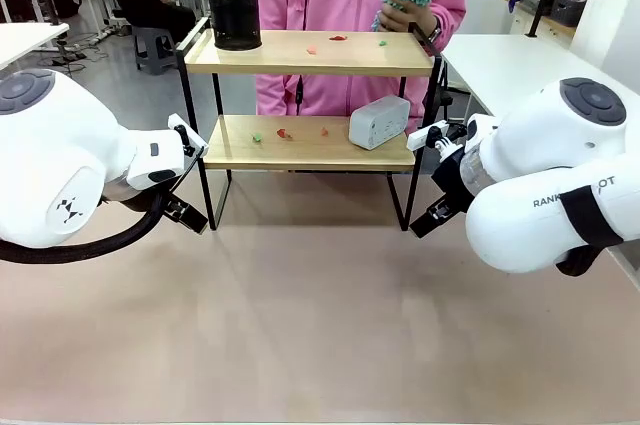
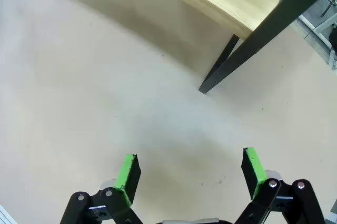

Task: Clean the shelf.
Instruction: Pick up the Duster from the human.

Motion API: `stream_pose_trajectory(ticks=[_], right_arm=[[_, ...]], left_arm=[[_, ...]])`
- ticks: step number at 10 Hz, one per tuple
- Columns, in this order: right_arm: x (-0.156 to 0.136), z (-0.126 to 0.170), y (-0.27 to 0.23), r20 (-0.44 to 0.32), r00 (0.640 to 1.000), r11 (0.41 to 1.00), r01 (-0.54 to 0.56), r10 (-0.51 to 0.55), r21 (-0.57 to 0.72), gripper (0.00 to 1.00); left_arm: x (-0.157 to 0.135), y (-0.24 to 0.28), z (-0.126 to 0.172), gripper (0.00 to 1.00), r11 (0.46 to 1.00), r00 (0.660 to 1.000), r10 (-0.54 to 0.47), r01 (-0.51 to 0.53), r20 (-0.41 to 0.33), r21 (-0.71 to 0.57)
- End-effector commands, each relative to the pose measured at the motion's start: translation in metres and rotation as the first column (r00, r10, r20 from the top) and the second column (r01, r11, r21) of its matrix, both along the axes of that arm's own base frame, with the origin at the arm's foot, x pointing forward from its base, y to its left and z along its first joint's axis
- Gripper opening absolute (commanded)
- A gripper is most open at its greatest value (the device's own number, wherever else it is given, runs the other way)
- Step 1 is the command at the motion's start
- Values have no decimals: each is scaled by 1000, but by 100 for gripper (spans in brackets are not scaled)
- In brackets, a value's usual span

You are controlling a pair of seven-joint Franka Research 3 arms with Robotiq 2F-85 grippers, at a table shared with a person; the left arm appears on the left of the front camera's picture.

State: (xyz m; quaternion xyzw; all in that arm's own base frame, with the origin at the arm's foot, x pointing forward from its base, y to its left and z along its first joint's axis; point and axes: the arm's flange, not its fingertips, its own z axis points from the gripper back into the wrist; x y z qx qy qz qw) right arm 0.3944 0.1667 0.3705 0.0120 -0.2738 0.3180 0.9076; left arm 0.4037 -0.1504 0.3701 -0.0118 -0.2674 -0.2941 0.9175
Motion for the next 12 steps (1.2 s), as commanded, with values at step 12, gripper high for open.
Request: stream_pose_trajectory(ticks=[12], right_arm=[[-174,44,-336,-554,685,-148,558,-474,817,100]], left_arm=[[-69,331,22,100,83,915,291,-315,-279,-945]])
